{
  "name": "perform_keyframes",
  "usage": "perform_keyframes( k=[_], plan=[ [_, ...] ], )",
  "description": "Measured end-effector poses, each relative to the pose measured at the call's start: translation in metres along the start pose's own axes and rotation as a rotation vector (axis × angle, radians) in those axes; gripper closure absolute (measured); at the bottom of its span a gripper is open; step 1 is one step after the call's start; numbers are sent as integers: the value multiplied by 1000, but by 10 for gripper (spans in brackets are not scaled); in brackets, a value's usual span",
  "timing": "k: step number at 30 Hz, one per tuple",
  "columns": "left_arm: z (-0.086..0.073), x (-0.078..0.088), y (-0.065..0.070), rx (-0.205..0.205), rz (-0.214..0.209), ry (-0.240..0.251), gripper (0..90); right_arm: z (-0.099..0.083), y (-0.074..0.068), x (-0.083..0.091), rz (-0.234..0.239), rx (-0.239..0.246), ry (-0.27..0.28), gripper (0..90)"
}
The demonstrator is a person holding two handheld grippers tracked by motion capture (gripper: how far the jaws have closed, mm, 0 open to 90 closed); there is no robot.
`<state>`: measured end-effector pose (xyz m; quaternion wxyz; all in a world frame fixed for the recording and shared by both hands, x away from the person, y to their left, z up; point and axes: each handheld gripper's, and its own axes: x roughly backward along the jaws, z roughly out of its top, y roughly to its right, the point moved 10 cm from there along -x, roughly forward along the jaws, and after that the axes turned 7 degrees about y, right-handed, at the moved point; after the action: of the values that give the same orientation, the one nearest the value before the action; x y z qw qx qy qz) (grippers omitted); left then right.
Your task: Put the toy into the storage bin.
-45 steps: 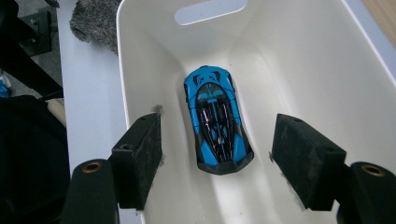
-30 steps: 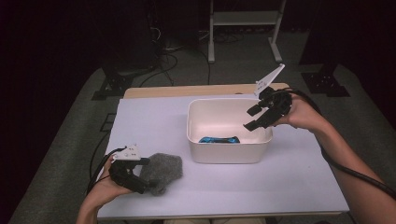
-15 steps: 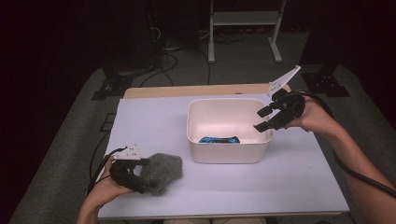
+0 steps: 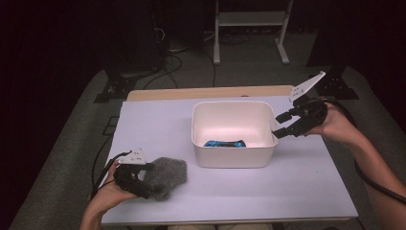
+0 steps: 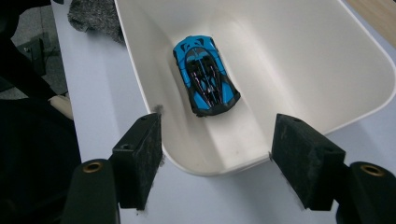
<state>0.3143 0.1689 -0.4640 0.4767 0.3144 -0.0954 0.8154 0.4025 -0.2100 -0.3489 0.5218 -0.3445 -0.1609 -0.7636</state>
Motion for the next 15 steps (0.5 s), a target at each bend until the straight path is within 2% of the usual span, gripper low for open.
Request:
perform_keyframes(
  k=[15],
  plan=[
    [0, -1, 1, 4, -7, 4, 90, -33, 3, 11, -3, -51, 35, 320]
  ],
)
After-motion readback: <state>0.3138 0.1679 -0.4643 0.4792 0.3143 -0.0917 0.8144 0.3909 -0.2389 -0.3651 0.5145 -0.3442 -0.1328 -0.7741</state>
